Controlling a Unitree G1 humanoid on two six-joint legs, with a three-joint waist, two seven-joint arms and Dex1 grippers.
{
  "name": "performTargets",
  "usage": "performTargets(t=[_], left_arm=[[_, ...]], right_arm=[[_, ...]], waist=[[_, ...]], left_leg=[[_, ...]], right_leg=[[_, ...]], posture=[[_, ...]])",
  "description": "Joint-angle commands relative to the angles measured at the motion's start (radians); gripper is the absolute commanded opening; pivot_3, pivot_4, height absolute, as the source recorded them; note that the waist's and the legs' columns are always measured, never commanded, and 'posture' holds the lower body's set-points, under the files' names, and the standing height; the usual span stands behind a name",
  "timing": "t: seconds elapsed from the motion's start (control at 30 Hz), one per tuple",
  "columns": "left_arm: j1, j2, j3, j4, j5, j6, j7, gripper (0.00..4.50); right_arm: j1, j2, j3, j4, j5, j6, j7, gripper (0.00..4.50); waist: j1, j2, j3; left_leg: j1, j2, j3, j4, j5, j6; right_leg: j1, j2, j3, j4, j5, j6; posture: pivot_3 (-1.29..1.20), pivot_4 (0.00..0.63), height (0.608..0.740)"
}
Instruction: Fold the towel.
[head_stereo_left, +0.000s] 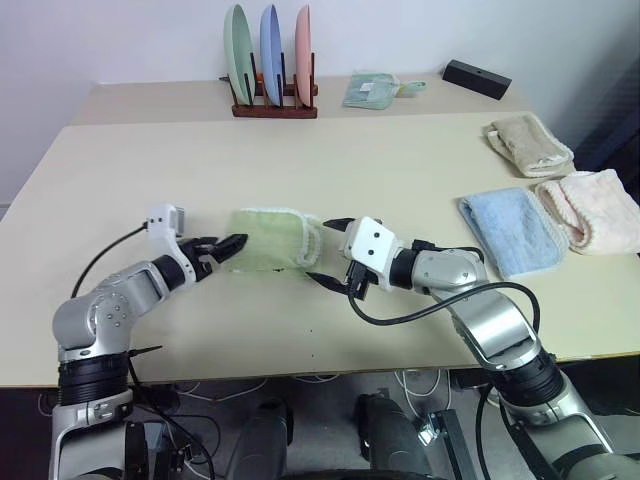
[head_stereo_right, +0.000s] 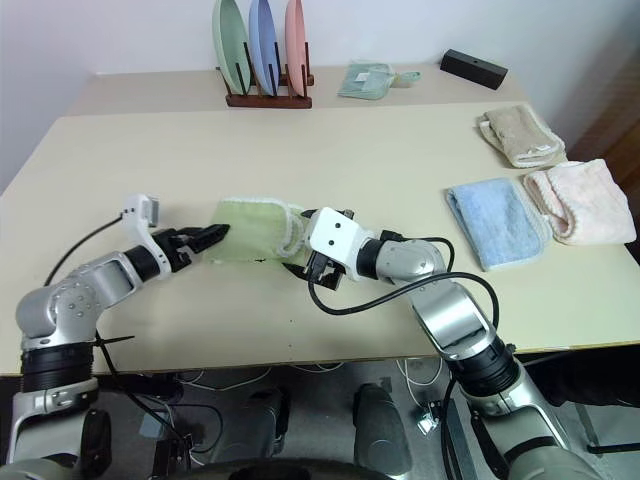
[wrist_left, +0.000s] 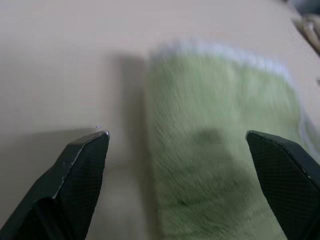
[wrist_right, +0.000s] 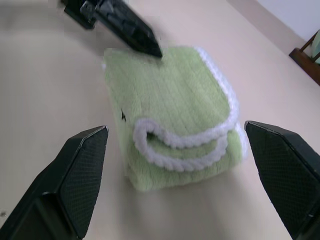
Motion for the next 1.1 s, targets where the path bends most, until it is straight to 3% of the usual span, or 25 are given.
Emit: performTargets(t=[0.03,0.1,0.2,0.43,0.57,0.8,0.93,1.1], left_arm=[[-0.012,0.002,-0.038,0.008,0.005,0.012,-0.028,4.47],[-0.016,-0.016,-0.045,0.022,0.006,0.005,-0.029,4.47],[-0.019,-0.047,-0.039,0.025,0.002,-0.011,-0.020,3.66],[-0.006,-0.090,-0.017,-0.003,0.002,-0.038,0.003,0.11],[-0.020,-0.135,0.074,-0.034,-0.028,-0.116,0.044,0.04],[-0.150,-0.154,0.431,0.117,-0.003,-0.428,0.408,0.04],[-0.125,-0.121,0.510,0.201,0.017,-0.494,0.495,0.04],[-0.089,-0.156,0.572,0.261,-0.007,-0.515,0.617,0.04]], right_arm=[[-0.005,-0.013,-0.022,-0.063,0.007,-0.025,0.010,4.45],[-0.003,-0.018,-0.026,-0.074,0.010,-0.024,0.012,4.45],[0.001,-0.027,-0.026,-0.088,0.003,-0.026,0.012,4.50],[0.007,-0.033,-0.027,-0.092,0.002,-0.029,0.007,4.50],[0.012,-0.040,-0.021,-0.088,-0.007,-0.035,0.006,4.50],[0.053,-0.029,-0.048,-0.079,0.018,-0.036,-0.004,4.50],[0.083,-0.028,-0.059,-0.050,0.020,-0.061,-0.011,4.50],[0.097,-0.021,-0.062,-0.032,0.022,-0.078,-0.009,4.50]], waist=[[0.001,0.000,0.000],[0.001,0.000,0.000],[0.006,0.000,0.000],[0.004,0.000,0.000],[0.006,0.000,0.000],[-0.003,-0.002,0.001],[0.004,-0.003,0.000],[0.010,-0.006,0.000]], left_leg=[[0.000,0.000,0.000,0.000,0.000,0.000],[0.000,0.000,0.000,0.000,0.000,0.000],[0.000,0.000,0.000,0.000,0.000,0.000],[0.000,0.000,0.000,0.001,0.000,0.000],[0.000,0.000,0.000,0.001,0.000,0.000],[0.000,0.000,-0.001,0.001,0.000,0.000],[0.000,0.000,-0.001,0.000,0.000,0.000],[0.000,0.000,-0.001,0.004,0.000,0.000]], right_leg=[[0.000,0.000,0.000,0.000,0.000,0.000],[0.000,0.000,0.000,0.000,0.000,0.000],[0.001,0.000,0.000,-0.001,0.000,0.000],[0.001,0.000,0.000,-0.002,0.000,0.000],[0.002,0.000,0.000,-0.002,0.000,0.000],[0.001,0.000,-0.001,-0.002,0.000,0.000],[0.001,0.000,0.000,-0.003,0.000,0.000],[0.004,0.000,-0.001,-0.003,0.000,0.000]], posture=[[0.00,0.150,0.740],[0.00,0.150,0.740],[0.00,0.150,0.740],[0.00,0.150,0.740],[0.00,0.150,0.740],[0.00,0.150,0.740],[0.00,0.150,0.740],[0.00,0.150,0.740]])
